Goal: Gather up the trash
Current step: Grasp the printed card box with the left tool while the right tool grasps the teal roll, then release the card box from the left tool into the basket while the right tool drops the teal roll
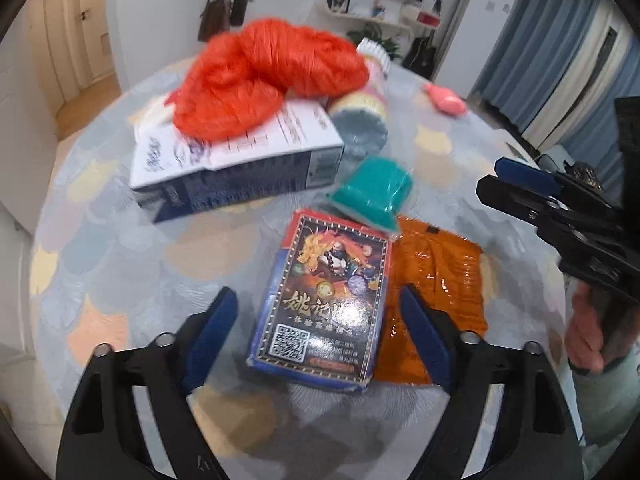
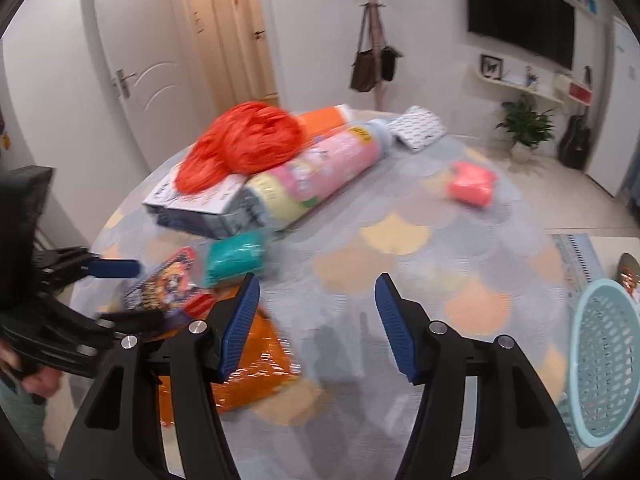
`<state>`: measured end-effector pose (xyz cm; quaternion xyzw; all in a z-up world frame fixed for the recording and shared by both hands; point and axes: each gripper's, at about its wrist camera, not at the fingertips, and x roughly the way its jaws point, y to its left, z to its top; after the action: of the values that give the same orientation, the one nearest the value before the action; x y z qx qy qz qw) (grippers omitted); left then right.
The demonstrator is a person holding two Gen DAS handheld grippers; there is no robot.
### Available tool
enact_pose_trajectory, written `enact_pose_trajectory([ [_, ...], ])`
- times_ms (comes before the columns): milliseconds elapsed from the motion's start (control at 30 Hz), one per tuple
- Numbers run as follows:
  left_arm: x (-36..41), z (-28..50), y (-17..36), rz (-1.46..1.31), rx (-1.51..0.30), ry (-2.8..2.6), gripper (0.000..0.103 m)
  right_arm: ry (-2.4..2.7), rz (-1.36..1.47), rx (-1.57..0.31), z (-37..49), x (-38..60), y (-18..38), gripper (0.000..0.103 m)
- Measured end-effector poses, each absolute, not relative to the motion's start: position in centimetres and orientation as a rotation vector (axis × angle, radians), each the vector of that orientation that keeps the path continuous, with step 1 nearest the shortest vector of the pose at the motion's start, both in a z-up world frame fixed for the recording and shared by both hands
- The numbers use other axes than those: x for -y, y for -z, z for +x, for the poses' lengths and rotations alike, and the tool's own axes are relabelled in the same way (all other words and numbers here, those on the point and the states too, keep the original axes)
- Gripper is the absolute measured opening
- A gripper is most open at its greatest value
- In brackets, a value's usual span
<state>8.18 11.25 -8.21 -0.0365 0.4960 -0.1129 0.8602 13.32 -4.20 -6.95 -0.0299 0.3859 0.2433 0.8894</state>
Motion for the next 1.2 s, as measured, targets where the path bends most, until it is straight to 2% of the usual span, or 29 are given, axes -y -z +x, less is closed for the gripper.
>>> enact_pose_trajectory([
  [67, -10.9, 8.2, 8.4, -0.064, -1.040, 0.221, 0.073, -0.536, -0.056, -0.821, 13.5, 3.0, 6.9, 0.058],
  [200, -10.0, 8.0, 8.5, 0.005, -1.025, 0.190, 0.064, -0.555, -0.068, -0.844, 13.9, 1.1, 7.4, 0.058],
  [300, -10.0, 7.3, 8.4, 0.014, -0.996, 0.179, 0.061, -0.560, -0.080, -0.860, 14.2, -0.1, 7.7, 0.059],
  [567, -13.7, 4.8, 6.6, -0.086, -0.902, 0.134, 0.061, -0.563, -0.095, -0.884, 15.2, -1.7, 8.2, 0.071],
  [833, -17.5, 4.4, 6.3, -0.182, -0.876, 0.070, 0.061, -0.531, -0.123, -0.947, 16.7, -3.8, 10.0, 0.072],
  [900, -17.7, 4.6, 6.3, -0.192, -0.873, 0.066, 0.061, -0.522, -0.116, -0.953, 16.8, -3.8, 10.5, 0.071],
  [967, -17.6, 4.6, 6.3, -0.200, -0.866, 0.073, 0.061, -0.531, -0.107, -0.942, 16.8, -3.7, 10.4, 0.055],
  [1000, -17.5, 4.6, 6.2, -0.199, -0.861, 0.077, 0.061, -0.539, -0.099, -0.942, 16.9, -3.6, 10.4, 0.052],
  [1200, -16.9, 4.8, 5.1, -0.194, -0.830, 0.105, 0.061, -0.549, -0.036, -0.922, 16.4, -1.7, 9.4, 0.046],
])
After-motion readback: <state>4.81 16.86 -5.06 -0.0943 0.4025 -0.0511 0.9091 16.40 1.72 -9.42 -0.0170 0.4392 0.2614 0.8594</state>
